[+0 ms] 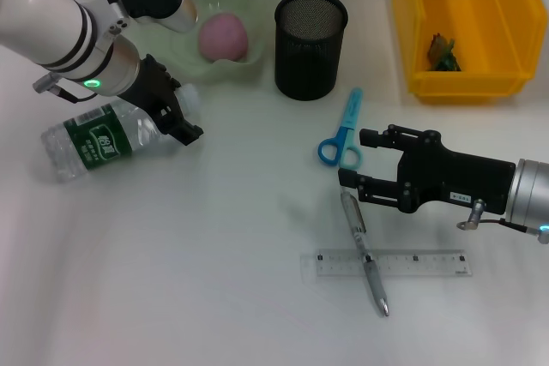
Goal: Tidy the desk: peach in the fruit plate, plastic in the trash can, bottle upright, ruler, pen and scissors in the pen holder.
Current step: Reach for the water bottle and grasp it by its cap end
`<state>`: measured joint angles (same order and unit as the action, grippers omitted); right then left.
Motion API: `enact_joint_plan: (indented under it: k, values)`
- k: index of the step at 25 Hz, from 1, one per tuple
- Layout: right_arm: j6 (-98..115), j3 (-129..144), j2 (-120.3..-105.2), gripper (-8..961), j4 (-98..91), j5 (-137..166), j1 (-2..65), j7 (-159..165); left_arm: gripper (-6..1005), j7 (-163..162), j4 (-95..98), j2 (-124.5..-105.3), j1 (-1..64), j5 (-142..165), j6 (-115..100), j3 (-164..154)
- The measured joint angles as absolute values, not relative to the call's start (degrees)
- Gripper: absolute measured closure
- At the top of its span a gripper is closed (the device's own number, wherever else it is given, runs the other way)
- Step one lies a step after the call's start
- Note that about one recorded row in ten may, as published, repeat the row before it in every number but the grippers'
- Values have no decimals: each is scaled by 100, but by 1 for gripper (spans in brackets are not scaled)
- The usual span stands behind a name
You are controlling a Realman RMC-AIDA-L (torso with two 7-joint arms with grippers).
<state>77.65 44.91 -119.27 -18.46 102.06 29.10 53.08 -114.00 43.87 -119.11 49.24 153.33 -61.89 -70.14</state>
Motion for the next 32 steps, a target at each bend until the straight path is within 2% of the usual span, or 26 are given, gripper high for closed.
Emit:
enact_joint_plan:
  k: [26, 32]
  values:
    - [7768, 4491, -11927, 237, -1846, 10203, 2901, 5341, 216, -11381, 4248, -11900, 4904, 15376, -5879, -7074]
    - [7768, 4491, -11926, 237, -1846, 10204, 2908, 5357, 407, -11382, 4239, -11900, 4918, 15389, -5845, -7095]
